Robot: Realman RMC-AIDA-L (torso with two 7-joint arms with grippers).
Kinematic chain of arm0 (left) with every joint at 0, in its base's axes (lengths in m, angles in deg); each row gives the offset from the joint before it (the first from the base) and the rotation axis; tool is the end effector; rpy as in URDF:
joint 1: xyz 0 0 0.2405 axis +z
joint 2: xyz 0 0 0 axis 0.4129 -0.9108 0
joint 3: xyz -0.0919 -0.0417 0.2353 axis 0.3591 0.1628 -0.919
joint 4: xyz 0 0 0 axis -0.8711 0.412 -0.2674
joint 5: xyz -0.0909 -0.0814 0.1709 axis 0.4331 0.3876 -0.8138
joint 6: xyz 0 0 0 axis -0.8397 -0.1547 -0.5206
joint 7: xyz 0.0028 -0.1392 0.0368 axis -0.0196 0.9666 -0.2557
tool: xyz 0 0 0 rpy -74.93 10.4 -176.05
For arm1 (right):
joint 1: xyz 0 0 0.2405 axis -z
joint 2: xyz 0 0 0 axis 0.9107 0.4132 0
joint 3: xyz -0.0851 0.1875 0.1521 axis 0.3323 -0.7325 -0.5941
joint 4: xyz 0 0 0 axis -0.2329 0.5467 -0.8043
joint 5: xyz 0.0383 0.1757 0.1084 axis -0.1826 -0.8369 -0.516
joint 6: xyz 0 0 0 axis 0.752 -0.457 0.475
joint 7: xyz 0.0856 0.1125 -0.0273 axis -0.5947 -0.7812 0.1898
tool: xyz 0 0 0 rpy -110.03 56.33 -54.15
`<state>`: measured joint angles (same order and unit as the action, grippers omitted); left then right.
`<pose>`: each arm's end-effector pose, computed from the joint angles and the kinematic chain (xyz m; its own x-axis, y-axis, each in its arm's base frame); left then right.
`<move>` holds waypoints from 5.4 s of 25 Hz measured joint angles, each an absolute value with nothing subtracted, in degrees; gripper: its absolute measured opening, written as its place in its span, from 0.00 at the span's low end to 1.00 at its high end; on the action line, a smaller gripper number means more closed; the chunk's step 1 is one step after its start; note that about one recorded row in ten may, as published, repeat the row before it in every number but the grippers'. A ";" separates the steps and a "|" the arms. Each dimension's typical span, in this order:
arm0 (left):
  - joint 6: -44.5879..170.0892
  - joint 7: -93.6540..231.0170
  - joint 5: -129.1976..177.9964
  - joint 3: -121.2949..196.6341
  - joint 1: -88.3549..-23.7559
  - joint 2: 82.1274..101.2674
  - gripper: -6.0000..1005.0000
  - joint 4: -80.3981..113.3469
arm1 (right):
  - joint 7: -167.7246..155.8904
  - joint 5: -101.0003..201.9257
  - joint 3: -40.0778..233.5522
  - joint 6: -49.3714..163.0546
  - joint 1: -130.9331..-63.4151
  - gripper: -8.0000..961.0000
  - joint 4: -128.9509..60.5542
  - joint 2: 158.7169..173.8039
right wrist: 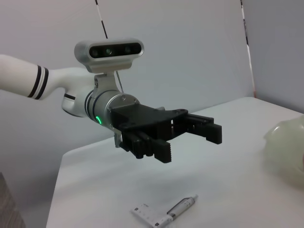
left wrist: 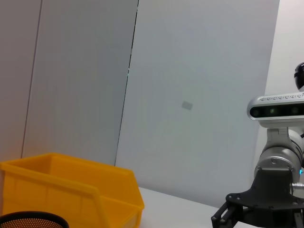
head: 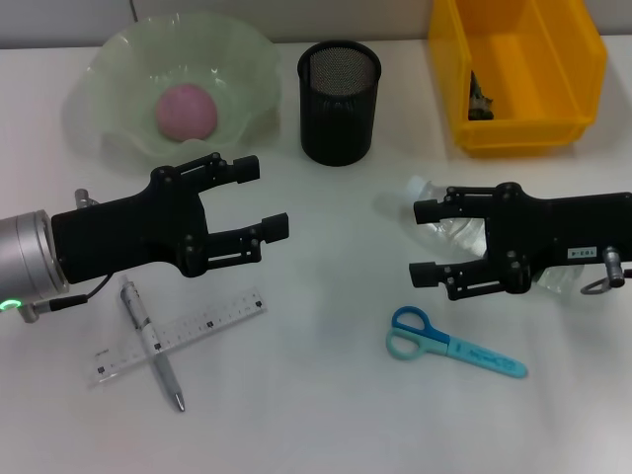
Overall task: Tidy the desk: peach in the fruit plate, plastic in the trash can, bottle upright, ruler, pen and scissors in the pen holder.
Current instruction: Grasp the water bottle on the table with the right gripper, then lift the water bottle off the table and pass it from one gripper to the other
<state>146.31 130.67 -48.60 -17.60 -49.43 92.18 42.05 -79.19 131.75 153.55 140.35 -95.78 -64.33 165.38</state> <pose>-0.2581 0.3005 -0.0107 0.7167 0.1658 0.6774 0.3416 -0.9303 -0.1337 0.2441 0.3196 0.0000 0.8442 -0.2538 -0.4721 -0.2852 -0.9585 0.0054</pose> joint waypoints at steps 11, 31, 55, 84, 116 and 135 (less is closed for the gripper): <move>146.37 130.61 -48.61 -17.58 -49.60 92.18 0.81 42.17 | -88.35 134.14 152.82 140.72 -95.76 0.86 -71.41 165.54; 146.17 129.95 -48.60 -17.58 -49.70 92.69 0.81 42.21 | -127.34 196.58 143.11 151.98 -119.98 0.86 -88.61 167.22; 146.36 130.48 -48.60 -17.17 -49.94 93.15 0.81 42.24 | -127.34 201.19 155.46 131.59 -120.21 0.86 -75.53 172.94; 145.91 130.67 -48.24 -16.38 -50.78 92.94 0.81 42.27 | -126.98 192.75 154.73 133.18 -117.68 0.80 -81.42 172.48; 146.97 138.59 -47.89 0.32 -56.59 95.45 0.81 30.21 | -87.68 140.51 144.96 132.88 -101.90 0.80 -72.93 172.53; 146.91 138.13 -47.90 0.12 -60.48 95.92 0.81 26.30 | -84.56 140.35 146.74 132.56 -104.08 0.80 -67.98 172.86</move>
<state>146.91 138.13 -47.90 0.12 -60.48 95.92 26.30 -84.56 140.35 146.74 132.56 -104.08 -67.98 172.86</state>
